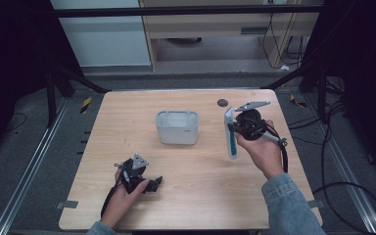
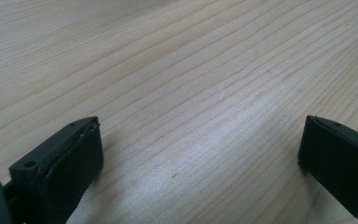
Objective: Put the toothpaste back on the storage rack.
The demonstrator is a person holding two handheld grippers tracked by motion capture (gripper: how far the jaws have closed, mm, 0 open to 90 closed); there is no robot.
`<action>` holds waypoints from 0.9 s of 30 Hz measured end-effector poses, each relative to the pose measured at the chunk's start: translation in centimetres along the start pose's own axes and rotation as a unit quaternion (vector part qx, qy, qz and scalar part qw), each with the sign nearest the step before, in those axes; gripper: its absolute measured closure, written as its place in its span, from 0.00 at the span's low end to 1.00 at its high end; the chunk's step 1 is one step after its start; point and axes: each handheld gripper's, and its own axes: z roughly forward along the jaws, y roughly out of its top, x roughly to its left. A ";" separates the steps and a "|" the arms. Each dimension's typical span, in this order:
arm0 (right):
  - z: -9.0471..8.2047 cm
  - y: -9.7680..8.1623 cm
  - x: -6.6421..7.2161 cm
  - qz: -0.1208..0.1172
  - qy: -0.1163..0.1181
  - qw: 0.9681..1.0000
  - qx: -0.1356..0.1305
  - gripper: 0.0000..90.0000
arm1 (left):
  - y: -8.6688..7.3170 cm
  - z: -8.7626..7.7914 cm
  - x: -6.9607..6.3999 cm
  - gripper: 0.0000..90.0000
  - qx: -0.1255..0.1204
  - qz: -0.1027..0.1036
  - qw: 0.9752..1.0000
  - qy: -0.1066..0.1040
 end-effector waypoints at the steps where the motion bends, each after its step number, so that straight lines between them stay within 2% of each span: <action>1: -0.1 0.1 0.1 -0.001 0.001 1.000 -0.002 0.92 | 0.0 0.0 0.0 0.00 0.000 0.000 1.000 0.000; 15: -0.5 1.3 1.2 -0.006 0.006 0.999 -0.045 0.91 | 0.0 0.0 0.0 0.00 0.000 0.000 1.000 0.000; 27: -0.9 2.2 2.5 -0.011 0.009 0.996 -0.085 0.91 | 0.0 0.0 0.0 0.00 0.000 0.000 1.000 0.000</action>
